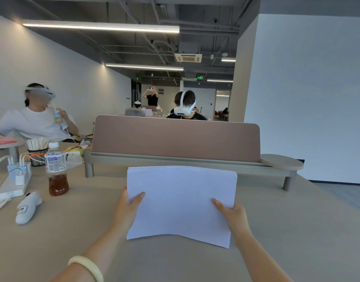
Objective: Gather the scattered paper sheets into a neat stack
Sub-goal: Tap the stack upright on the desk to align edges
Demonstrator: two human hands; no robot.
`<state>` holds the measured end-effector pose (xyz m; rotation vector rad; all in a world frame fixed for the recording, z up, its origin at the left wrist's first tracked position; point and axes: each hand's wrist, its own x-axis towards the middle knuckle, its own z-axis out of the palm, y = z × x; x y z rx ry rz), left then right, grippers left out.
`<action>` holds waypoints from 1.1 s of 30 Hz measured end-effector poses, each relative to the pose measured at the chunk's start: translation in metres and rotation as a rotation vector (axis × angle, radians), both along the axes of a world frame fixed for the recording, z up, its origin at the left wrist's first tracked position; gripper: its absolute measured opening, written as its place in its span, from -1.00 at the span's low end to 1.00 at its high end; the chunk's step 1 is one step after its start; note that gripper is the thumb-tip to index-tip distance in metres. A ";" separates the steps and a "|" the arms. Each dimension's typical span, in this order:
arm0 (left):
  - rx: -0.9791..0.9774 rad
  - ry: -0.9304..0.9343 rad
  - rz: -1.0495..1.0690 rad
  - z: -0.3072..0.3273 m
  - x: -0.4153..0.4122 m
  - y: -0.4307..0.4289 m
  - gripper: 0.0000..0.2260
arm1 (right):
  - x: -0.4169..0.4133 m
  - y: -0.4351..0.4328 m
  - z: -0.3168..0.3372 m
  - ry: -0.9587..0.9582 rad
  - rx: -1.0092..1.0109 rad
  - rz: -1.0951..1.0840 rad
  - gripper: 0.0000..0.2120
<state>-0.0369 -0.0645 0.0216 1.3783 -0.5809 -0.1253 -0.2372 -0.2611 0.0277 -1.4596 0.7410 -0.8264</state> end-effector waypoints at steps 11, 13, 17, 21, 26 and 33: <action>0.027 0.048 -0.011 -0.016 0.002 0.004 -0.58 | -0.001 -0.004 -0.018 0.007 -0.042 0.054 -0.76; 0.024 0.066 0.016 -0.021 0.003 0.001 -0.69 | -0.002 -0.003 -0.019 0.011 -0.072 0.071 -0.79; 0.051 0.057 0.102 -0.023 -0.002 -0.005 -0.80 | -0.004 -0.001 -0.016 0.005 -0.101 0.079 -0.79; 0.023 0.070 0.157 -0.021 -0.006 -0.009 -0.82 | -0.004 0.000 -0.014 0.026 -0.116 0.032 -0.78; 0.011 0.064 0.220 -0.018 -0.007 -0.009 -0.90 | -0.003 0.000 -0.016 0.062 -0.133 -0.027 -0.79; 0.026 0.059 0.313 -0.016 -0.003 -0.024 -0.88 | -0.001 0.001 -0.011 0.068 -0.141 -0.078 -0.84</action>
